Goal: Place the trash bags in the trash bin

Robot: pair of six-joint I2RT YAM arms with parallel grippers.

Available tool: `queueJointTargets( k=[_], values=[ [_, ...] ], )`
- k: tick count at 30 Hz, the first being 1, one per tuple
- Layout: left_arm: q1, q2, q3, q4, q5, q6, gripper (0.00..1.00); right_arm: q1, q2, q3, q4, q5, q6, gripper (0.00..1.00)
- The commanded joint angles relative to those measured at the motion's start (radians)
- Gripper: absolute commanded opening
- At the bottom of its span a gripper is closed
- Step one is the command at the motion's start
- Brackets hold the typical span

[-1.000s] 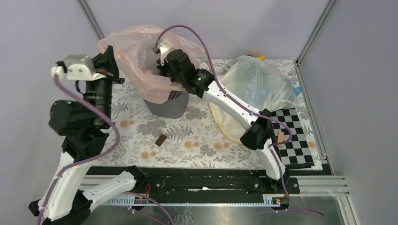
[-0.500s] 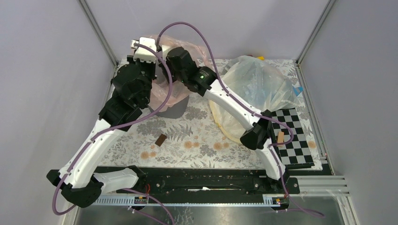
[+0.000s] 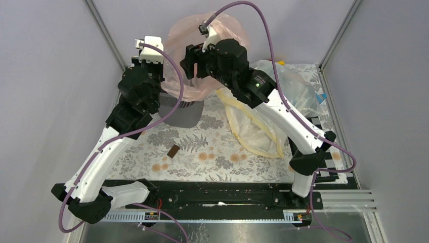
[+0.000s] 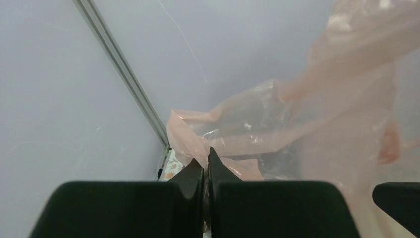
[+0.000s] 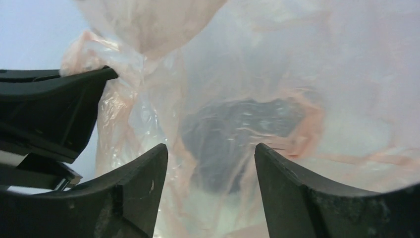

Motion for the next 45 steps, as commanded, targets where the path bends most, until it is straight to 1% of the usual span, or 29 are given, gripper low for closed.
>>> queueJointTargets(
  k=[1, 3, 7, 11, 15, 18, 21, 23, 25, 29, 31, 33, 36, 38, 40, 43, 44, 45],
  values=[
    [0.005, -0.006, 0.044, 0.063, -0.014, 0.022, 0.00, -0.003, 0.003, -0.083, 0.009, 0.104, 0.129, 0.72],
    [0.006, -0.005, 0.048, 0.066, -0.007, 0.022, 0.00, -0.004, 0.023, -0.084, 0.021, 0.050, 0.139, 0.72],
    [0.018, 0.010, 0.089, 0.073, -0.022, 0.047, 0.00, 0.000, 0.023, -0.061, 0.035, -0.136, 0.144, 0.73],
    [0.026, 0.010, 0.143, 0.123, -0.026, 0.061, 0.00, -0.001, -0.055, -0.137, 0.124, -0.295, 0.170, 0.73],
    [0.025, 0.011, 0.208, 0.206, 0.005, 0.075, 0.00, 0.000, -0.135, -0.188, 0.211, -0.395, 0.206, 0.71],
    [0.025, 0.010, 0.241, 0.313, 0.004, 0.109, 0.00, 0.000, -0.156, -0.161, 0.216, -0.405, 0.201, 0.70],
    [0.025, 0.000, 0.251, 0.418, -0.006, 0.176, 0.00, -0.002, -0.148, -0.126, 0.207, -0.375, 0.175, 0.66],
    [0.025, -0.007, 0.255, 0.455, -0.011, 0.198, 0.00, 0.000, -0.122, -0.097, 0.189, -0.347, 0.162, 0.63],
    [0.025, -0.014, 0.246, 0.476, -0.014, 0.216, 0.00, -0.001, -0.099, -0.087, 0.189, -0.332, 0.157, 0.62],
    [0.025, -0.040, 0.163, 0.536, -0.028, 0.271, 0.00, -0.001, -0.035, -0.083, 0.261, -0.406, 0.165, 0.64],
    [0.025, -0.052, 0.103, 0.574, -0.032, 0.302, 0.00, 0.000, 0.018, -0.051, 0.274, -0.428, 0.162, 0.63],
    [0.025, -0.044, 0.087, 0.600, -0.048, 0.337, 0.00, 0.000, 0.078, 0.007, 0.276, -0.424, 0.155, 0.61],
    [0.025, -0.023, 0.111, 0.613, -0.062, 0.378, 0.00, 0.000, 0.174, 0.131, 0.264, -0.396, 0.141, 0.56],
    [0.025, -0.020, 0.130, 0.612, -0.057, 0.374, 0.00, 0.000, 0.217, 0.184, 0.267, -0.358, 0.127, 0.50],
    [0.025, -0.022, 0.149, 0.605, -0.042, 0.350, 0.00, 0.000, 0.237, 0.185, 0.293, -0.292, 0.102, 0.42],
    [0.025, -0.034, 0.167, 0.602, 0.016, 0.304, 0.00, -0.001, 0.248, 0.135, 0.373, -0.209, 0.034, 0.31],
    [0.025, -0.038, 0.168, 0.604, 0.047, 0.287, 0.00, -0.001, 0.256, 0.115, 0.408, -0.191, 0.008, 0.25],
    [0.025, -0.040, 0.171, 0.604, 0.081, 0.273, 0.00, -0.001, 0.269, 0.109, 0.452, -0.153, -0.019, 0.15]
  ],
)
